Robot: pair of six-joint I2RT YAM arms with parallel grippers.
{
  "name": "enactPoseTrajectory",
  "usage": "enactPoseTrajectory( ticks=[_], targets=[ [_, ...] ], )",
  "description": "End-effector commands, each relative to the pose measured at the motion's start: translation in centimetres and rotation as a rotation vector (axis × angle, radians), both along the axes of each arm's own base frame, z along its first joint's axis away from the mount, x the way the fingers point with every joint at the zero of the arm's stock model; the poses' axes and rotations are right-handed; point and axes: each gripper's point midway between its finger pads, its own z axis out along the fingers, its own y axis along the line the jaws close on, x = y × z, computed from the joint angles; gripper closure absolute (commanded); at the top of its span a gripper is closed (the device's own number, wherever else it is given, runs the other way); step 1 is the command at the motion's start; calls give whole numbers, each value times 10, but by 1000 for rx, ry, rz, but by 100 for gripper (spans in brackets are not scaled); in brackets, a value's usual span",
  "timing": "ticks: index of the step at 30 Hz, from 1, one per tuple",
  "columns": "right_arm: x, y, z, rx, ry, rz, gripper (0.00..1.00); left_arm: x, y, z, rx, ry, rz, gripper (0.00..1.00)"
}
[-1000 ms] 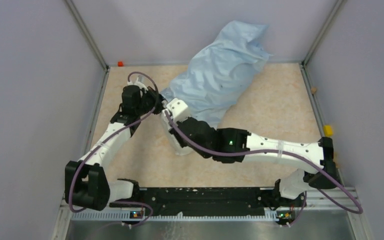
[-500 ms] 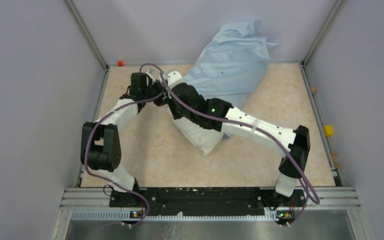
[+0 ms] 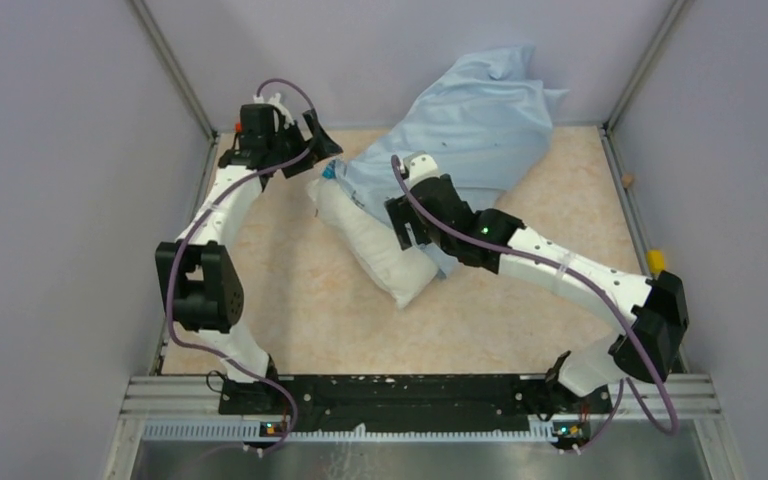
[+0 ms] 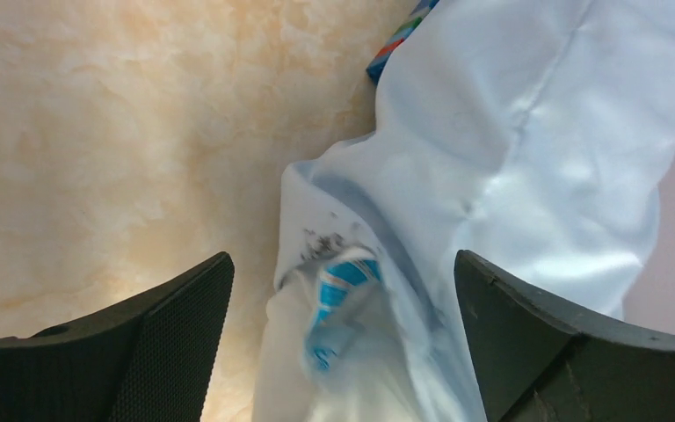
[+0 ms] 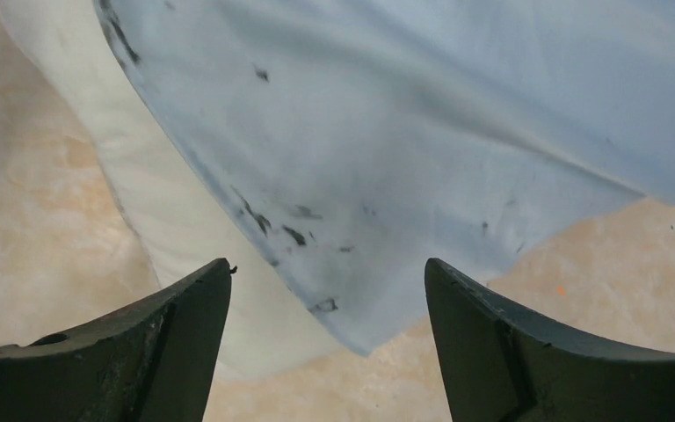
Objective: Put the pillow into the pillowcase
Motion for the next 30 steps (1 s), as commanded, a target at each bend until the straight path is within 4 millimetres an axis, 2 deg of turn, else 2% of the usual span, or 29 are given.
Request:
enactPoseTrajectory(
  ticks=[1,5,7,10,11,13,16,18,21,22,23,25,30],
  targets=[
    [-8,-18,-17,-8,-6,-20,20,-21,12,81,92,-193,21,1],
    [-17,-22,-37,3,36,-15,20,-63,-2,83,86,-206,-15,1],
    [-23,-21,-46,11,59,-1,20,-89,-12,74,71,-193,-44,1],
    [-26,-26,-62,-7,78,-9,20,-133,-30,54,40,-151,-101,1],
    [-25,-27,-68,-16,81,-16,19,-150,-36,37,36,-115,-121,1],
    [-21,-29,-76,-30,86,-38,19,-182,-50,20,13,-74,-160,1],
    [-11,-32,-82,-37,79,-96,23,-227,-71,-7,-64,-16,-232,1],
    [-5,-32,-84,-39,72,-118,27,-246,-82,-25,-111,-6,-265,1],
    [-1,-24,-82,-28,71,-109,29,-254,-94,-42,-185,-19,-295,1],
    [0,-21,-82,-26,76,-105,30,-252,-95,-46,-202,-36,-292,1],
    [0,-19,-82,-24,82,-101,30,-245,-100,-38,-242,-98,-297,1],
    [1,-17,-83,-22,87,-100,30,-239,-106,-39,-289,-136,-295,1],
    [-1,-17,-82,-17,92,-103,30,-225,-117,-55,-367,-167,-280,1]
  ],
)
